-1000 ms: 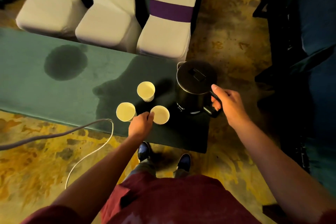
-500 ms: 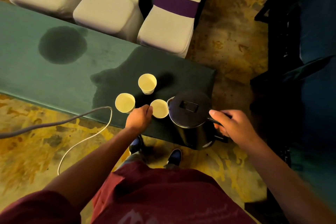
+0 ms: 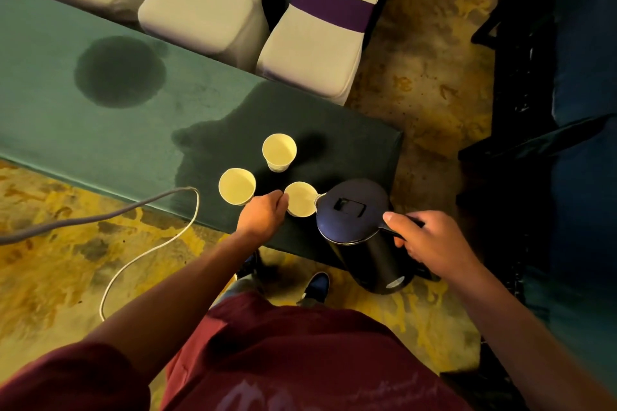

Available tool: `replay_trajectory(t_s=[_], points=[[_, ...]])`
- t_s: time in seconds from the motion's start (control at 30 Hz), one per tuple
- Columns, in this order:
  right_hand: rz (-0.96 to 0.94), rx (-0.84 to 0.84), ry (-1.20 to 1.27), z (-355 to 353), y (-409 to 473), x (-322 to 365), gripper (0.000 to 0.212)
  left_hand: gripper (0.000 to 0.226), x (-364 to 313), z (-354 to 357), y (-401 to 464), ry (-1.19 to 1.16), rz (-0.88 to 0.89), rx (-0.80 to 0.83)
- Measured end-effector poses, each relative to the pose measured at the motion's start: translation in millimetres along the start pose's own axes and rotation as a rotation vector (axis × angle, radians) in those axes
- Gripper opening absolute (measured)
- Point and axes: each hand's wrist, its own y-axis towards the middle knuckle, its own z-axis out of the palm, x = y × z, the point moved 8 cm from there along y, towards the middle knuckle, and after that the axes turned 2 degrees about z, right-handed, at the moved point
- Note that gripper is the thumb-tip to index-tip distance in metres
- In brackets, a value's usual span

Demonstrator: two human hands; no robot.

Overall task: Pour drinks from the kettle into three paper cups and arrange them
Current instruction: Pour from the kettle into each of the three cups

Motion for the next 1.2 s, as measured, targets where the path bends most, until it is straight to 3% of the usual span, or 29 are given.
replay_trajectory(t_s=[0.8,1.2], points=[[0.055,0.014,-0.148,8,-2,13,0.039,0.037,-1,0,-1,-0.004,0.005,0.033],[0.065,0.014,-0.190,9,2,18,0.052,0.039,1,1,-1,-0.010,0.004,0.040]])
